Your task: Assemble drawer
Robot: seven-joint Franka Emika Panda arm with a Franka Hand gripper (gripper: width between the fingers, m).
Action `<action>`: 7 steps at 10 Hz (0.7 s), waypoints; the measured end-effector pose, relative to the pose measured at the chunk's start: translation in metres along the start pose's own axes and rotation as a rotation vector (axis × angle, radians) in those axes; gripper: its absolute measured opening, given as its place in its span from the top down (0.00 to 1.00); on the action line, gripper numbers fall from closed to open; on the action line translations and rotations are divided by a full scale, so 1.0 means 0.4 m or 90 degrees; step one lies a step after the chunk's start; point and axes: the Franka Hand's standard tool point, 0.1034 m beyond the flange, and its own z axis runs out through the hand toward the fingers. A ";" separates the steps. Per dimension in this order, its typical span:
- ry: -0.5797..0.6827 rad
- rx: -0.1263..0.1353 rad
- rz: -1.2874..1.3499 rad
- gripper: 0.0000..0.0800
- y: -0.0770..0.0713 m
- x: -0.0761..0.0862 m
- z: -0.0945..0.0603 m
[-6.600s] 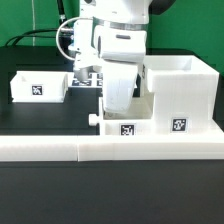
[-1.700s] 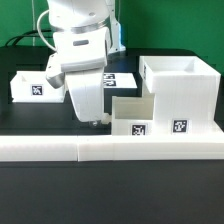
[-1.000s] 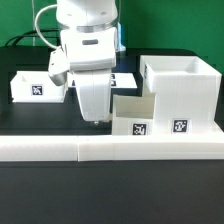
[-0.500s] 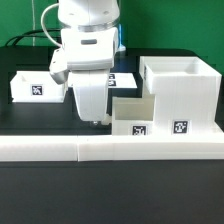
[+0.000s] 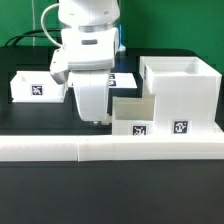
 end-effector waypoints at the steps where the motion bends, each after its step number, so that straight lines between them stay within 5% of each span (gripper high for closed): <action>1: -0.009 0.008 0.026 0.19 0.003 0.006 -0.002; 3: -0.029 0.026 0.066 0.19 0.008 0.022 -0.002; 6: -0.028 0.022 0.065 0.19 0.032 0.115 0.000; 7: -0.030 0.018 0.098 0.19 0.031 0.096 -0.016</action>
Offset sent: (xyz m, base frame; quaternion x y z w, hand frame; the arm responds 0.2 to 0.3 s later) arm 0.0307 0.0695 -0.0055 0.0143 0.0147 0.0091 0.9997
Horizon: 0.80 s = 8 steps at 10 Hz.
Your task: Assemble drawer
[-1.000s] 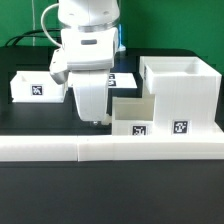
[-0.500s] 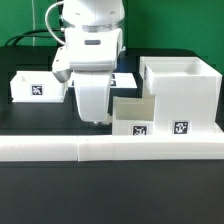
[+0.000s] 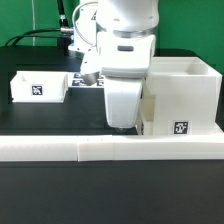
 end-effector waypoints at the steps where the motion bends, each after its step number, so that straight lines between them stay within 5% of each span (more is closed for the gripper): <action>1: -0.002 -0.001 0.002 0.19 0.000 -0.008 -0.002; 4: -0.002 0.001 0.000 0.19 -0.002 -0.004 0.003; 8: -0.011 0.041 -0.022 0.19 -0.018 0.033 0.007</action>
Offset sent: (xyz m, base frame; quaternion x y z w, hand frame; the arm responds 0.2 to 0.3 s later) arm 0.0000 0.0000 0.0000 0.0000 0.0000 0.0000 1.0000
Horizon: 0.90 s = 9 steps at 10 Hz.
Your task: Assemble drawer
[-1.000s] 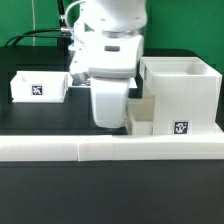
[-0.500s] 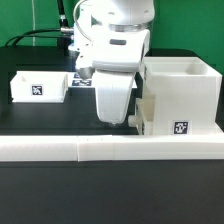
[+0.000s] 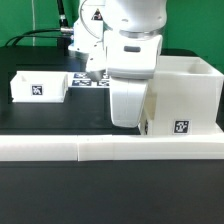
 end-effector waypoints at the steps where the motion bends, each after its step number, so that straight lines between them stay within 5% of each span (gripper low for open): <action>1: -0.001 0.003 0.000 0.19 0.000 -0.001 -0.004; 7: -0.005 -0.004 -0.047 0.19 0.020 -0.119 -0.022; 8: -0.001 -0.015 -0.042 0.19 0.021 -0.150 -0.039; 9: 0.004 -0.045 -0.029 0.19 0.016 -0.177 -0.061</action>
Offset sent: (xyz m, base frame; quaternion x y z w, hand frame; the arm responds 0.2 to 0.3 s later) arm -0.0018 -0.0354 0.0060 -0.0221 -0.0205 -0.0379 0.9988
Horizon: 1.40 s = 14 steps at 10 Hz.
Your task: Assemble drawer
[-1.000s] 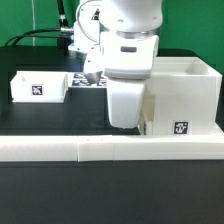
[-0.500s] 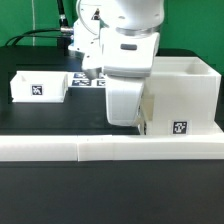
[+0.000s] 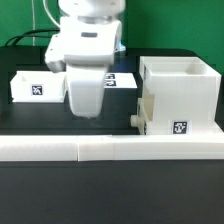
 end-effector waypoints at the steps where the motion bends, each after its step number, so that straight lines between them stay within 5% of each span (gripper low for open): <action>1: 0.001 -0.024 0.007 0.19 -0.024 -0.008 -0.011; 3: 0.007 -0.083 0.013 0.19 -0.091 -0.021 -0.025; 4: 0.013 -0.093 0.021 0.19 -0.137 -0.028 -0.016; 6: 0.017 -0.085 0.030 0.19 -0.192 -0.040 0.014; 11: 0.028 -0.084 0.163 0.19 -0.186 -0.039 0.013; 14: 0.043 -0.118 0.334 0.19 -0.243 -0.113 0.034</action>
Offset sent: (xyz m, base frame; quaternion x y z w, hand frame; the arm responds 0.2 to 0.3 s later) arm -0.0625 0.0050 0.0148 -0.0878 0.0522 0.0616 0.9929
